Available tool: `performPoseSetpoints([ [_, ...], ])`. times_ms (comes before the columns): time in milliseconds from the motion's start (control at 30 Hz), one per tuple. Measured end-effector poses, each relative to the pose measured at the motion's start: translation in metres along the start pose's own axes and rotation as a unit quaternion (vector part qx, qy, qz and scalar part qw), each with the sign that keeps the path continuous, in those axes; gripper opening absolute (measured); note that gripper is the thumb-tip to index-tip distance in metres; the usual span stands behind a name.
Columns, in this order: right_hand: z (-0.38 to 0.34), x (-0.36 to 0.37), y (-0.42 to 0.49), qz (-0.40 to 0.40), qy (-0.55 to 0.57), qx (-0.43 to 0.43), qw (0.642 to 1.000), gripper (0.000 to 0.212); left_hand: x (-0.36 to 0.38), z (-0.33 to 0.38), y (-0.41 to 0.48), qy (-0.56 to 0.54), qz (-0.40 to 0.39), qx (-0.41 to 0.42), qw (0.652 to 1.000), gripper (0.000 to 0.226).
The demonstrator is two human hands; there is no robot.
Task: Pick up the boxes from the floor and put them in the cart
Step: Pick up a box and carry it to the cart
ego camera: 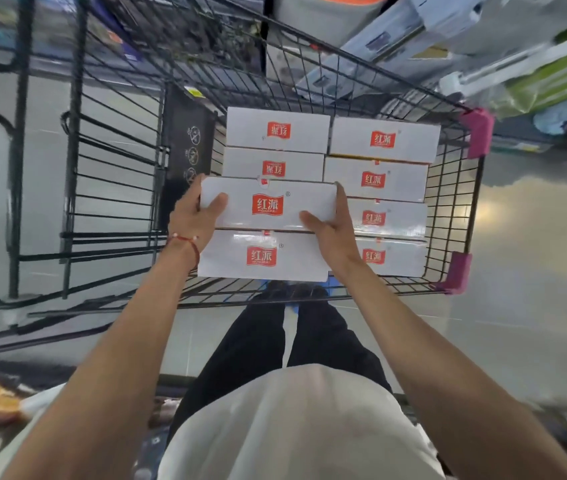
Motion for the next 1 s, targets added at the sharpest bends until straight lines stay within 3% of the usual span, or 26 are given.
performPoseSetpoints([
  [500, -0.011, 0.005, 0.002, 0.008, -0.034, 0.005, 0.999, 0.057, 0.008, -0.003, -0.011, -0.072, 0.108, -0.027, 0.991, 0.050],
  [667, -0.017, -0.022, -0.022, 0.096, -0.013, -0.008, 0.995, 0.036, 0.008, 0.007, -0.037, -0.053, 0.178, 0.049, 0.981, 0.049],
  [767, -0.017, -0.040, -0.041, 0.133, 0.027, -0.017, 0.991, 0.035, 0.014, 0.012, -0.055, -0.062, 0.195, 0.066, 0.977, 0.048],
  [1000, -0.012, -0.082, -0.094, 0.189, 0.141, -0.033, 0.971, 0.030, 0.058, 0.033, -0.107, -0.065, 0.171, 0.154, 0.971, 0.036],
])
Point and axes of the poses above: each hand's wrist, its own y-axis towards the middle knuckle, its own x-axis out of the palm, z = x × y, the point moved 5 cm from there along y, towards the middle knuckle, and after that the axes turned 11 degrees about -x, right-handed, at the moved point
